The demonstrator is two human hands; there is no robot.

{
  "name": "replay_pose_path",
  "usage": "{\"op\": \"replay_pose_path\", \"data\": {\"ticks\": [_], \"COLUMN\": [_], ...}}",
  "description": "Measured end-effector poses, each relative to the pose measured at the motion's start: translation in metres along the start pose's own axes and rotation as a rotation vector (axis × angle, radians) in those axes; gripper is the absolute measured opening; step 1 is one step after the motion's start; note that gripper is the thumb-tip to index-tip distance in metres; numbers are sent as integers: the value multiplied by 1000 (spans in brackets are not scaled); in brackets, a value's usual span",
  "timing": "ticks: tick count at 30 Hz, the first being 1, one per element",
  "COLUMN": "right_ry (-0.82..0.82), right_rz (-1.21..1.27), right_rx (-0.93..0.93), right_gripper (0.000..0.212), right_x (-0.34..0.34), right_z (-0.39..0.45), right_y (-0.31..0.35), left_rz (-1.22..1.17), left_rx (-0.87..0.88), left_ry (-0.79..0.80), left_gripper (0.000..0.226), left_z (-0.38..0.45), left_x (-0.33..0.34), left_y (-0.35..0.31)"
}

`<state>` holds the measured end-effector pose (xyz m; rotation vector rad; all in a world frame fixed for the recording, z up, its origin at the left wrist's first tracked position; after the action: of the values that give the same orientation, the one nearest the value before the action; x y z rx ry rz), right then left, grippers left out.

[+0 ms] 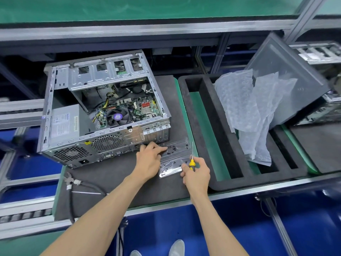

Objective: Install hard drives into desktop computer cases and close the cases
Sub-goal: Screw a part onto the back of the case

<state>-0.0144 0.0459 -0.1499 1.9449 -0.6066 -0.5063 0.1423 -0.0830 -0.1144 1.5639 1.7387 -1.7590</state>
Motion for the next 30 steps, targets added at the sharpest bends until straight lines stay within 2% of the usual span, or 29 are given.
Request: {"op": "replay_pose_path", "data": {"ticks": [6,11,15,24,30], "right_ry": [11,-6,-10,7,8], "right_rz": [-10,-26,-42,-10,8], "right_rx": [1,-10,-14,0,-3], "right_gripper": [31,31,31,31,31], "right_x": [0,-1,-1,0,0], "right_z": [0,1,0,1,0], "right_y": [0,0,0,1,2], "left_rz": [-134,-89,-70,-27,-39], "left_rx": [8,125,107,93,143], "left_ry": [-207,-49,58,60,98], "left_gripper": [28,13,15,3,15], "left_z": [-10,-17,-11,-6,-6], "left_x": [-21,-10,-7,-5,-11], "left_y": [5,4,1,-4,-5]}}
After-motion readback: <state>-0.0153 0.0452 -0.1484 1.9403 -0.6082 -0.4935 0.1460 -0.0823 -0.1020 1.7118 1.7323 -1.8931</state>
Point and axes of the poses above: each hand's wrist, its own z-axis towards the middle knuckle, its own x-axis out of the palm, y = z × x, the point moved 9 cm from there along z, towards the middle knuckle, and after that the axes turned 6 degrees about y, right-handed, at the moved point
